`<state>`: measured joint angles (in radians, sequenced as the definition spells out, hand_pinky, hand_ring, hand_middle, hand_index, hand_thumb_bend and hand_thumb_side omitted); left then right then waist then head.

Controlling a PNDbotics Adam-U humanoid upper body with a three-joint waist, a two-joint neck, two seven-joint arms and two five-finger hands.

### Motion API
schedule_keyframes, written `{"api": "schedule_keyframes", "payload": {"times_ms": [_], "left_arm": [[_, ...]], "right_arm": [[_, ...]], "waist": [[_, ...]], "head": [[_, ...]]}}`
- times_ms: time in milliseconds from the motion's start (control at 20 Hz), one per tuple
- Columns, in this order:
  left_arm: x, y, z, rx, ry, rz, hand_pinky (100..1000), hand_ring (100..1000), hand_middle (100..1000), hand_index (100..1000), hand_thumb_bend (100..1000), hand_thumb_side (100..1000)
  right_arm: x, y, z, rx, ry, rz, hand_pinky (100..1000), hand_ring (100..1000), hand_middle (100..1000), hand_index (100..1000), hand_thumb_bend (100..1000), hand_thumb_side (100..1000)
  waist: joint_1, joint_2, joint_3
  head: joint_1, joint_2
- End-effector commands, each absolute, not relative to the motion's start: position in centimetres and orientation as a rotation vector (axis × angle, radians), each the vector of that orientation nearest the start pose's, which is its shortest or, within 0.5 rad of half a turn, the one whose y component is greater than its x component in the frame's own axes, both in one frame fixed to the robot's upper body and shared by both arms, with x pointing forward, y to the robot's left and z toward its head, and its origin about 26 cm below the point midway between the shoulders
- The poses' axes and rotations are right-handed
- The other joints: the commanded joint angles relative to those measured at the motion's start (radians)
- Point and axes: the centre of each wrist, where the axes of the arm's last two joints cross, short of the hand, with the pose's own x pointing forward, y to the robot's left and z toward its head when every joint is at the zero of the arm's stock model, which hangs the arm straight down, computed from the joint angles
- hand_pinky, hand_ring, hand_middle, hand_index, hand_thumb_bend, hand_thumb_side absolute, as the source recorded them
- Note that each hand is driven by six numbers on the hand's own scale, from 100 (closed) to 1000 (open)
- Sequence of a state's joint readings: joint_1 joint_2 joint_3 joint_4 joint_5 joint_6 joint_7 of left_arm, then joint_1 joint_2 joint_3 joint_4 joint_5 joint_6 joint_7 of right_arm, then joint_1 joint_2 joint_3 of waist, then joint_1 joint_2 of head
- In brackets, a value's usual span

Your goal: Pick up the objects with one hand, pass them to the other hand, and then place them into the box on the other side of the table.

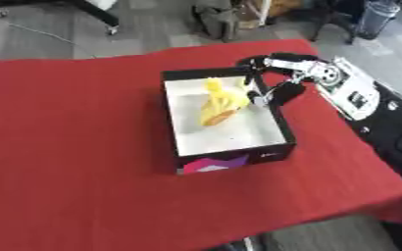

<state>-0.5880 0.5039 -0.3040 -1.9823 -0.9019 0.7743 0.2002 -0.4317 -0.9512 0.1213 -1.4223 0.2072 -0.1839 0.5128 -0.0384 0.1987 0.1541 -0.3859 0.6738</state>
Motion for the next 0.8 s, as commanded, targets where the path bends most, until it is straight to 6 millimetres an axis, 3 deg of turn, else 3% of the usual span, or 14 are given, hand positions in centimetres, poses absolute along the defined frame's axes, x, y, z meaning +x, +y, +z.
{"api": "schedule_keyframes", "payload": {"times_ms": [50,250,400,550,700,800], "left_arm": [[30.5,19.5,26.8,1.522,-1.882,-0.389,697,619,632,828,317,466],[30.5,19.7,26.9,1.533,-1.878,-0.38,696,620,632,826,316,464],[30.5,19.9,27.0,1.548,-1.869,-0.372,695,620,631,822,320,460],[30.6,20.4,27.5,1.576,-1.85,-0.368,696,622,633,822,328,451],[30.8,21.2,28.4,1.582,-1.793,-0.396,697,623,632,822,293,470],[31.5,22.0,29.0,1.567,-1.723,-0.442,710,637,646,832,283,480]], "right_arm": [[35.4,-42.9,22.4,-0.65,-1.395,1.456,1000,1000,810,1000,100,239],[35.6,-43.2,22.4,-0.681,-1.387,1.477,1000,1000,815,1000,100,160],[35.5,-43.0,23.1,-0.686,-1.445,1.424,1000,1000,807,1000,100,162],[35.2,-42.1,24.3,-0.624,-1.603,1.264,1000,1000,811,1000,100,198],[34.3,-40.6,26.4,-0.488,-1.799,1.095,1000,1000,817,1000,100,384],[33.6,-39.8,27.9,-0.399,-1.916,1.01,1000,1000,840,1000,100,438]], "waist": [[0.001,-0.012,0.0],[0.002,-0.012,0.0],[0.002,-0.012,-0.002],[0.004,-0.011,-0.005],[0.007,-0.01,-0.008],[0.01,-0.01,-0.012]], "head": [[0.004,-0.006],[0.004,-0.004],[0.012,-0.004],[0.032,-0.005],[0.065,-0.006],[0.092,-0.006]]}}
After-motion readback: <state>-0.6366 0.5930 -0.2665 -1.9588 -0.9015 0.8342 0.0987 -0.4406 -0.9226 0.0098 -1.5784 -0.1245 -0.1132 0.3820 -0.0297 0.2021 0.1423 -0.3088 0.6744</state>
